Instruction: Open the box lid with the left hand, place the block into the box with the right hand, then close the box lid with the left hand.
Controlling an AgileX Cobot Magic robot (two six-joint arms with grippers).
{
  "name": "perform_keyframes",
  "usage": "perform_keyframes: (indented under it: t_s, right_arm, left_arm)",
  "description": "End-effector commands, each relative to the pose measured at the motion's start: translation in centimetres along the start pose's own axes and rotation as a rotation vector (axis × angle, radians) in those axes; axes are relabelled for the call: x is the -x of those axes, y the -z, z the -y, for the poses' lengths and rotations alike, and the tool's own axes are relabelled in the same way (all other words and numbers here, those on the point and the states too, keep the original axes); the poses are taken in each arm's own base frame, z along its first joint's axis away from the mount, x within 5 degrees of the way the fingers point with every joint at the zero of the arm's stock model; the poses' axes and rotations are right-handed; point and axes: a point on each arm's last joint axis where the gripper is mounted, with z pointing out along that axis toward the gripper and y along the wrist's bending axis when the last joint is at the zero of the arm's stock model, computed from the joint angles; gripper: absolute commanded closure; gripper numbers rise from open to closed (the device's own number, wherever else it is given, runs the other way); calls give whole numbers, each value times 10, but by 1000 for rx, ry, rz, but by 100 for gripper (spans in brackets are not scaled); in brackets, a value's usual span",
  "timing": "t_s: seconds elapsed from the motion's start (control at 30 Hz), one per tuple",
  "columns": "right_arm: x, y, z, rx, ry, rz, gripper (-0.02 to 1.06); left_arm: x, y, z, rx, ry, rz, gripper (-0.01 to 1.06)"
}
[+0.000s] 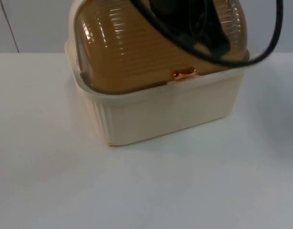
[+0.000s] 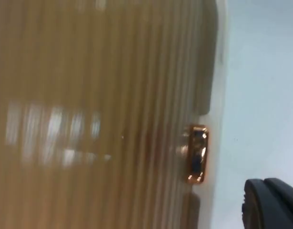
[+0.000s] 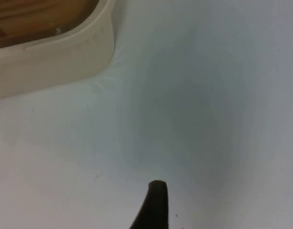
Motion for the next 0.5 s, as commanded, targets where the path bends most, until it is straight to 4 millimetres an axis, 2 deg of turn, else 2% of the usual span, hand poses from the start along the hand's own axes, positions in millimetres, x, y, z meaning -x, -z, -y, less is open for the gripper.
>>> perform_keyframes:
  t_s: [0.0,0.13,0.17,0.2,0.3,0.33,0.4,0.47]
  right_arm:
    - [0,2,2,-5,4,12,32]
    - [0,2,2,-5,4,12,32]
    - [0,2,2,-5,4,12,32]
    - [0,2,2,-5,4,12,32]
    - [0,2,2,-5,19,12,32]
    - [0,2,2,-5,19,12,32]
    - [0,2,2,-5,21,12,32]
    - [0,2,1,3,20,14,32]
  left_arm:
    - [0,27,-6,13,50,26,105]
    - [-6,72,-29,31,154,111,105]
    - [-6,72,-29,31,154,111,105]
    - [-8,85,-35,32,187,140,105]
    - [-24,117,-57,58,284,195,105]
    - [-24,117,-57,58,284,195,105]
    - [-45,148,-74,90,372,245,105]
    - [-68,169,-83,124,446,295,105]
